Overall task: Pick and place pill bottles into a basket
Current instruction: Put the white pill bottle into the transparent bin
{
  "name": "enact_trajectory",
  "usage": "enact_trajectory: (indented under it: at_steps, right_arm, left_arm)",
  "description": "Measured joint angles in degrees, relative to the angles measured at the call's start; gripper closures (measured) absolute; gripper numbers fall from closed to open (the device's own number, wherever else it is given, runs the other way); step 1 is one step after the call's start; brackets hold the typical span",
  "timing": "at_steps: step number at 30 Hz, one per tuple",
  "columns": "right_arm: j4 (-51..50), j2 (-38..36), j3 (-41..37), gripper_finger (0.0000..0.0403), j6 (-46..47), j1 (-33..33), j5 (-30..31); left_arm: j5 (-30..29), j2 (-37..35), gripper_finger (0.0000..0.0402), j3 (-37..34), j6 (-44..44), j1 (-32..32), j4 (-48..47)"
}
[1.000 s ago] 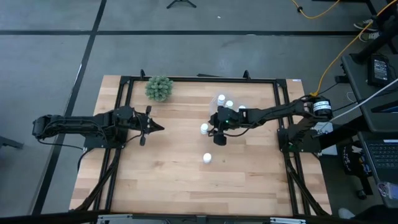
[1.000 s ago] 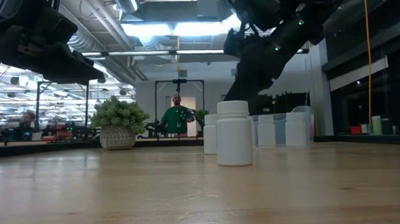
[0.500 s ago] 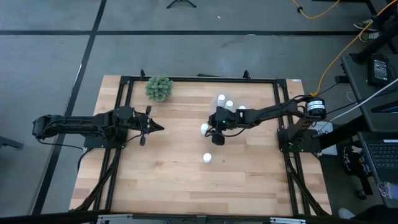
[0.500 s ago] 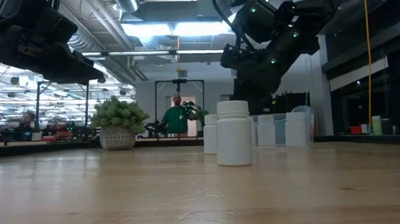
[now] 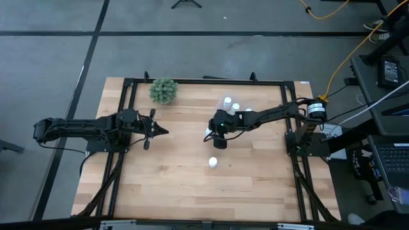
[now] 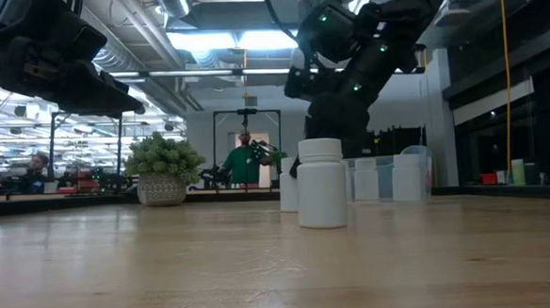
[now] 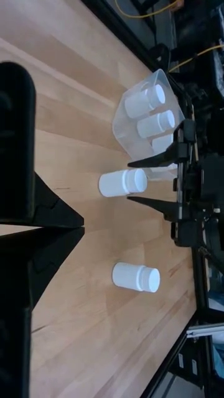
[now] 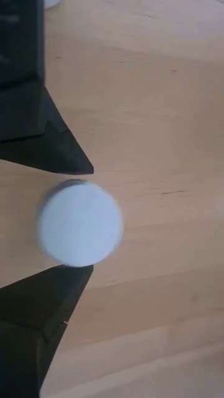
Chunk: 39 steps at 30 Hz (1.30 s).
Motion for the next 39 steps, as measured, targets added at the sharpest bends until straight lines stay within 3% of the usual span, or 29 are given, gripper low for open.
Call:
enact_trajectory:
  at_steps: [13,25,39]
  right_arm:
    - [0.6,0.0,1.6,0.0163,-2.7,0.0,0.0]
    - [-1.6,-0.1,1.7,0.0241,-2.5,0.0,-0.2]
    - [-4.6,-3.4,4.0,0.0246,-2.7,0.0,-3.5]
  left_arm:
    - [0.0,0.0,0.04,0.0,0.0,0.0,-0.2]
    - [0.0,0.0,0.04,0.0,0.0,0.0,-0.2]
    - [0.0,0.0,0.04,0.0,0.0,0.0,-0.3]
